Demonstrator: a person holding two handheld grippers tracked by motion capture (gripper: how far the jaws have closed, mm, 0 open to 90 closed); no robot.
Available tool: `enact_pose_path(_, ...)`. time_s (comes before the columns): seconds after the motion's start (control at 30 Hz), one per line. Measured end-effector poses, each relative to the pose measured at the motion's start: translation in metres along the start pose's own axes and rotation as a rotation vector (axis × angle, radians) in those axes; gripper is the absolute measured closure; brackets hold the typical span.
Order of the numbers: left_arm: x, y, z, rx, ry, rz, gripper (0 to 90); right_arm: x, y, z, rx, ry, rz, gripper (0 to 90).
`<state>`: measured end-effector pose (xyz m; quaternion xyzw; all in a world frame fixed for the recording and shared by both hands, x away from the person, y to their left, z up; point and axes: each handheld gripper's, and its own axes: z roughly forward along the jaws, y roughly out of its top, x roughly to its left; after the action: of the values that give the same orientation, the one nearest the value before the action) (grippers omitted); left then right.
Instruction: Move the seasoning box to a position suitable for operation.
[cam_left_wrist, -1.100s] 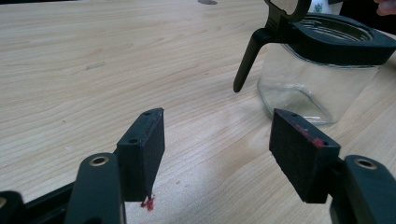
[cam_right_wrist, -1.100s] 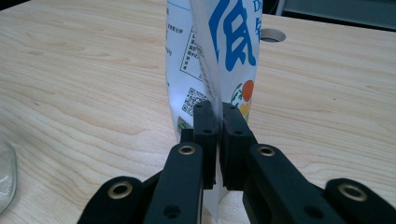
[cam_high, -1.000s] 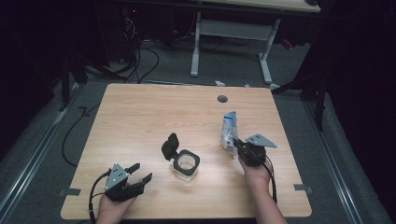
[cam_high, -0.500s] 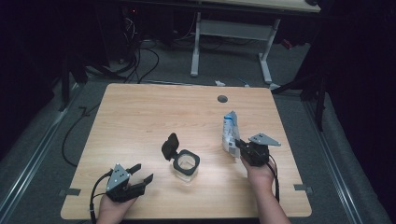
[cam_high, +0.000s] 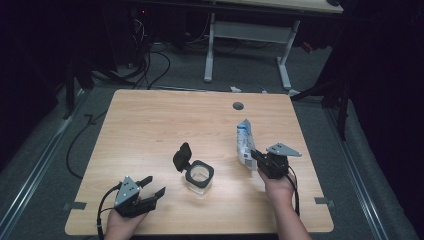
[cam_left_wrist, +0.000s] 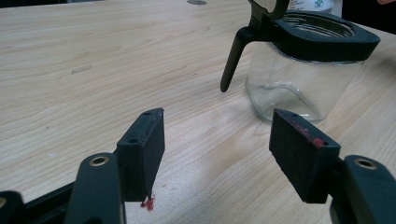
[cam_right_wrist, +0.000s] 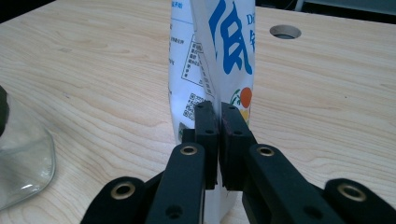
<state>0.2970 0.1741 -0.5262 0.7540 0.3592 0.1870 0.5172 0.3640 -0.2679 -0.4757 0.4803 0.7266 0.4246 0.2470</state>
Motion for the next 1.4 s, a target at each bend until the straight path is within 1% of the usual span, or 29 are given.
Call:
enact_pose_path(0.13, 0.0, 0.0, 0.0, 0.002, -0.003, -0.001, 36.5, 0.001, 0.001, -0.003, -0.008, 0.012, -0.001, 88.0)
enact_pose_path(0.37, -0.001, 0.0, 0.001, -0.002, -0.005, 0.002, 36.4, 0.002, 0.004, -0.008, -0.004, 0.027, -0.009, 88.2)
enact_pose_path(0.53, -0.001, 0.0, 0.0, -0.005, -0.007, 0.001, 36.5, 0.004, 0.007, -0.011, 0.007, 0.037, -0.012, 88.2)
enact_pose_path(0.57, -0.001, 0.0, 0.0, -0.006, -0.009, 0.001, 36.5, 0.004, 0.008, -0.012, 0.011, 0.041, -0.019, 88.2)
enact_pose_path(0.73, -0.001, 0.0, 0.0, -0.008, -0.011, 0.004, 36.4, 0.006, 0.01, -0.018, 0.039, 0.067, -0.026, 88.2)
enact_pose_path(0.83, -0.001, 0.0, 0.0, -0.01, -0.011, 0.003, 36.4, 0.008, 0.009, -0.02, 0.066, 0.07, -0.04, 88.3)
enact_pose_path(1.03, -0.003, 0.0, 0.001, -0.01, -0.016, 0.006, 36.4, 0.01, 0.01, -0.025, 0.104, 0.086, -0.048, 88.3)
enact_pose_path(1.2, -0.004, 0.0, 0.001, -0.012, -0.019, 0.007, 36.4, 0.014, 0.014, -0.03, 0.149, 0.085, -0.084, 88.6)
enact_pose_path(1.27, -0.004, 0.0, 0.001, -0.01, -0.021, 0.009, 36.4, 0.016, 0.015, -0.033, 0.165, 0.088, -0.085, 88.8)
enact_pose_path(1.4, -0.005, 0.0, 0.001, -0.011, -0.023, 0.012, 36.4, 0.018, 0.018, -0.037, 0.193, 0.091, -0.111, 89.0)
